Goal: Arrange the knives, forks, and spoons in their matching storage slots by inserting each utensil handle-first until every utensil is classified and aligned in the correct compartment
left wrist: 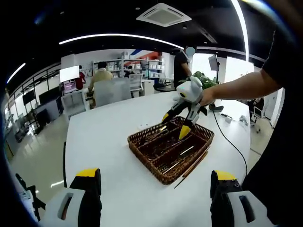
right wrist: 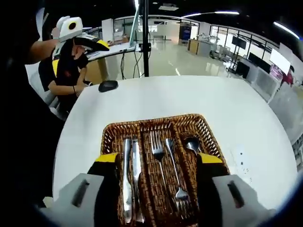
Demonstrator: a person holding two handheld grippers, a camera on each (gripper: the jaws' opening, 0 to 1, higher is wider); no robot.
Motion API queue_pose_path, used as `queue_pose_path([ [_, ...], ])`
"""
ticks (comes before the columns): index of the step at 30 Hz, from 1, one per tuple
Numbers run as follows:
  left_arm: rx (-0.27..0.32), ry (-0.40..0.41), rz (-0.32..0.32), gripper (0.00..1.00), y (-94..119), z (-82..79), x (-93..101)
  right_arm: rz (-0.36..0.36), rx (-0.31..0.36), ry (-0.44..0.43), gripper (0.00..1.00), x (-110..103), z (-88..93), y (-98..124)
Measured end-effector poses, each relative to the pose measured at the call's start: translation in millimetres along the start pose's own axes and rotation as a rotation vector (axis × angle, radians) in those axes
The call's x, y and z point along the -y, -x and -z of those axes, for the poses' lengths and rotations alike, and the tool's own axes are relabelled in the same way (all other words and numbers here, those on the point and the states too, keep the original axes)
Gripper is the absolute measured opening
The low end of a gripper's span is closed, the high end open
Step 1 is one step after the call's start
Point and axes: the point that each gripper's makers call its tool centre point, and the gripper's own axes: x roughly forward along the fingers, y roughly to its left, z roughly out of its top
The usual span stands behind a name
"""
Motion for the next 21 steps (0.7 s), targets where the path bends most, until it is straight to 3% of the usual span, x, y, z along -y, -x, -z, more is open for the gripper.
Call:
queue_pose_path([
  [6, 0.031, -0.022, 0.002, 1.00, -4.1, -13.8, 9.2, 0.100, 0.058, -0.045, 0.99, -1.5, 2.3, 43.9],
  [15, 0.063, -0.018, 0.001, 1.00, 1.8, -22.3, 30.6, 0.189, 0.142, -0.105, 0.99, -27.9, 11.3, 108.5],
  [18, 0.145, 0.014, -0.031, 1.00, 4.5, -30.5, 31.0, 0.254, 0.208, -0.148, 0.99, -32.8, 10.4, 131.1],
  [21, 0.144, 0.044, -0.055, 1.00, 5.5, -26.0, 32.8, 0.297, 0.279, -0.193, 0.99, -39.1, 8.2, 149.7],
])
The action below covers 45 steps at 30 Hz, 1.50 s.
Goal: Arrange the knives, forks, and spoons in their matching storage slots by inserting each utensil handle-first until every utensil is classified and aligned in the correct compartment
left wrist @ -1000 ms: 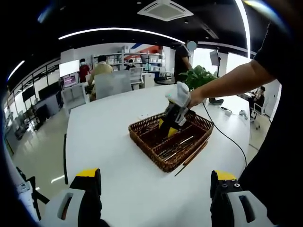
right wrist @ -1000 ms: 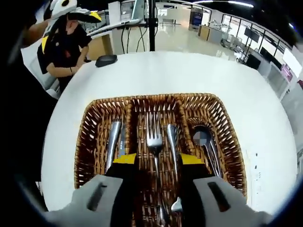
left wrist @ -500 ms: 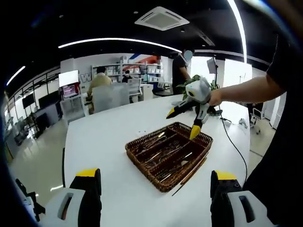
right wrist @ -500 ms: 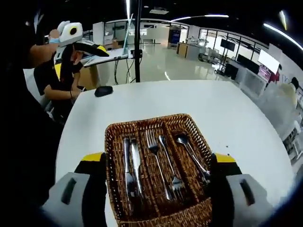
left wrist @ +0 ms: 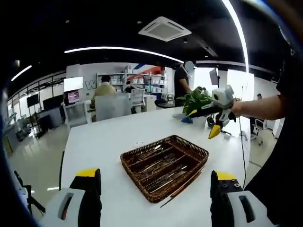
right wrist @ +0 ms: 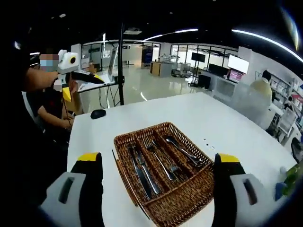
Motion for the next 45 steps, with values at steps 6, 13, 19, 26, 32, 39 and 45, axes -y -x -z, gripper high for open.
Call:
queue_pose_path([
  [6, -0.034, -0.039, 0.010, 1.00, 11.7, 5.5, 7.2, 0.028, 0.027, -0.009, 0.99, -11.5, 4.8, 33.9],
  [13, -0.024, -0.040, 0.017, 1.00, 18.1, -1.3, 1.9, 0.170, 0.069, -0.068, 0.99, -10.5, -3.0, 66.4],
  [19, -0.007, -0.040, 0.045, 1.00, 26.3, -4.4, -6.4, 0.238, 0.037, -0.103, 0.99, -28.7, 0.6, 75.6],
  [26, -0.011, -0.057, 0.084, 1.00, 39.3, 2.8, -11.2, 0.307, 0.014, -0.092, 0.99, -32.8, 5.2, 84.2],
  [32, 0.004, -0.037, 0.064, 1.00, 46.1, 0.9, -24.6, 0.303, 0.007, -0.104, 0.99, -34.2, 12.9, 81.1],
  [39, -0.001, -0.026, 0.000, 1.00, 29.3, 8.9, -20.2, 0.278, 0.004, -0.124, 0.99, -19.9, 21.4, 90.6],
  [45, -0.026, -0.049, -0.024, 1.00, 8.5, 15.1, -7.7, 0.257, 0.013, -0.141, 0.99, -10.2, 32.9, 92.8],
])
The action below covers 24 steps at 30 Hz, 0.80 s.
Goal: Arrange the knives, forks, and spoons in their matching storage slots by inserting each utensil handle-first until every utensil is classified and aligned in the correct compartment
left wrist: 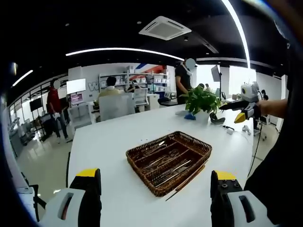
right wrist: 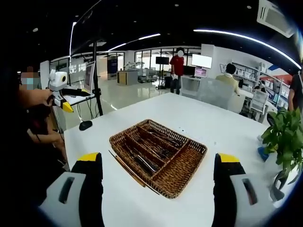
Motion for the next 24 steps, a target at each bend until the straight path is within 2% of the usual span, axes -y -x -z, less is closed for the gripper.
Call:
queue_pose_path([
  [2, 0.024, 0.000, 0.005, 1.00, 0.8, -7.5, 7.1, 0.015, -0.018, -0.007, 0.99, 1.2, 5.0, 0.9],
  [4, 0.030, -0.009, 0.023, 1.00, 1.6, -10.4, 11.5, 0.022, -0.002, -0.013, 0.99, -0.3, 1.7, 4.8],
  [6, 0.012, -0.013, 0.019, 1.00, 0.0, -6.3, 6.1, 0.050, -0.031, -0.032, 0.99, -0.8, 3.0, 10.1],
  [7, -0.007, -0.006, 0.023, 1.00, 1.3, -4.3, 5.1, 0.053, -0.018, -0.034, 0.99, -2.9, -0.1, 12.5],
  [9, 0.026, -0.016, 0.055, 1.00, 3.0, -5.7, 4.2, 0.059, -0.005, -0.032, 0.99, -6.2, -1.3, 15.3],
  [11, -0.005, -0.022, 0.050, 1.00, 1.0, 4.3, -2.6, 0.089, -0.027, -0.009, 0.99, -4.3, 5.6, 18.4],
  [12, -0.009, -0.019, 0.044, 1.00, 1.7, 5.1, -4.9, 0.092, -0.028, -0.013, 0.99, -5.0, 7.2, 19.4],
  [15, 0.030, -0.009, 0.065, 1.00, 5.9, -3.7, -5.0, 0.094, -0.025, -0.034, 0.99, -10.6, 7.8, 26.7],
  [18, 0.009, -0.041, 0.064, 1.00, 2.8, 1.8, -9.1, 0.121, -0.025, -0.028, 0.99, -6.9, 12.1, 26.7],
  [19, 0.009, -0.037, 0.062, 1.00, 2.6, 1.6, -10.1, 0.134, -0.020, -0.028, 0.99, -6.1, 10.5, 28.1],
  [20, 0.010, -0.034, 0.060, 1.00, 3.5, 0.1, -10.2, 0.144, 0.023, 0.004, 0.99, -6.8, 0.1, 29.6],
  [21, 0.014, -0.038, 0.055, 1.00, 5.0, -1.8, -11.6, 0.133, 0.039, 0.012, 0.99, -10.2, -4.5, 30.2],
  [22, 0.033, -0.065, 0.042, 1.00, 7.3, -7.3, -12.6, 0.128, 0.038, 0.009, 0.99, -13.1, -6.7, 31.5],
  [24, 0.043, -0.050, 0.050, 1.00, 9.2, -9.5, -12.5, 0.138, 0.026, 0.014, 0.99, -8.0, -4.5, 29.4],
])
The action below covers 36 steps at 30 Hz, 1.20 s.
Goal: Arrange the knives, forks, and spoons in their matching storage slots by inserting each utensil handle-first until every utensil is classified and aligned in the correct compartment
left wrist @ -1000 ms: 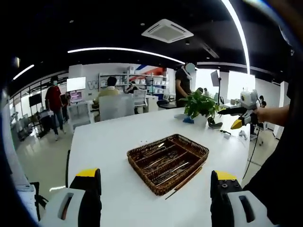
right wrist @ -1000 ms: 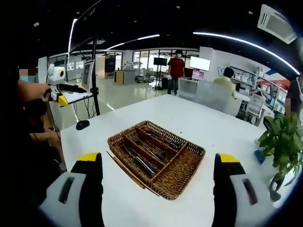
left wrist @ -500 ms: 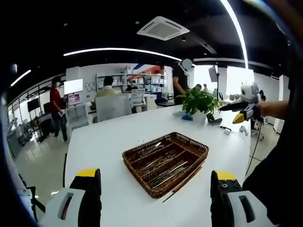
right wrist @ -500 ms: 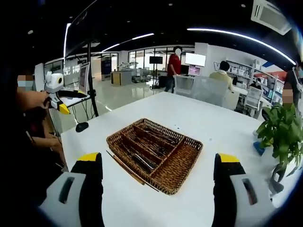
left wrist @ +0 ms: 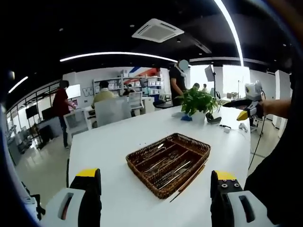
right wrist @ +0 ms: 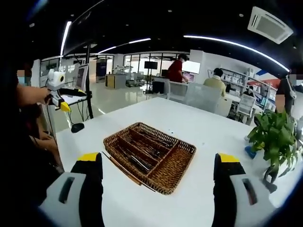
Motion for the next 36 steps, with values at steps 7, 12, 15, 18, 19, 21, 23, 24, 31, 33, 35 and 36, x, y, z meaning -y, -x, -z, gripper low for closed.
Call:
queue_pose_path([
  [7, -0.009, 0.018, 0.008, 1.00, -0.2, 1.7, 0.0, 0.005, -0.019, -0.001, 0.99, 11.5, 4.3, -2.3],
  [12, -0.021, 0.005, 0.007, 1.00, -6.8, 5.4, 2.9, -0.014, -0.034, -0.005, 0.99, 15.9, 10.9, -7.9],
  [15, -0.005, 0.014, -0.006, 1.00, -7.3, 1.6, -0.7, -0.044, -0.028, 0.016, 0.99, 13.8, 15.1, -17.9],
  [18, -0.014, 0.010, 0.000, 1.00, -10.5, 1.1, 4.1, -0.100, -0.048, 0.020, 0.99, 5.4, 28.6, -36.8],
  [19, -0.022, 0.008, 0.006, 1.00, -11.1, 1.8, 6.9, -0.112, -0.054, 0.041, 0.99, 3.0, 33.1, -41.7],
  [21, -0.036, -0.010, 0.027, 1.00, -11.4, 4.5, 12.6, -0.142, -0.068, 0.071, 0.99, -3.6, 43.0, -53.7],
  [23, -0.054, -0.021, 0.033, 1.00, -12.2, 7.5, 16.9, -0.171, -0.060, 0.090, 0.97, -11.7, 48.3, -62.2],
  [24, -0.056, -0.020, 0.030, 1.00, -12.2, 8.3, 16.8, -0.181, -0.060, 0.096, 0.95, -14.7, 50.9, -65.7],
  [31, -0.049, 0.003, 0.009, 1.00, -10.7, 7.6, 18.8, -0.260, -0.095, 0.128, 0.87, -38.2, 73.3, -82.5],
  [33, -0.055, 0.005, 0.007, 1.00, -9.6, 8.5, 18.9, -0.268, -0.114, 0.120, 0.85, -42.4, 79.8, -85.6],
  [35, -0.055, 0.009, 0.003, 1.00, -8.3, 8.3, 17.7, -0.292, -0.134, 0.099, 0.85, -49.6, 88.0, -89.2],
  [36, -0.055, 0.011, 0.002, 1.00, -7.7, 8.2, 17.4, -0.296, -0.135, 0.105, 0.82, -52.0, 90.0, -90.3],
])
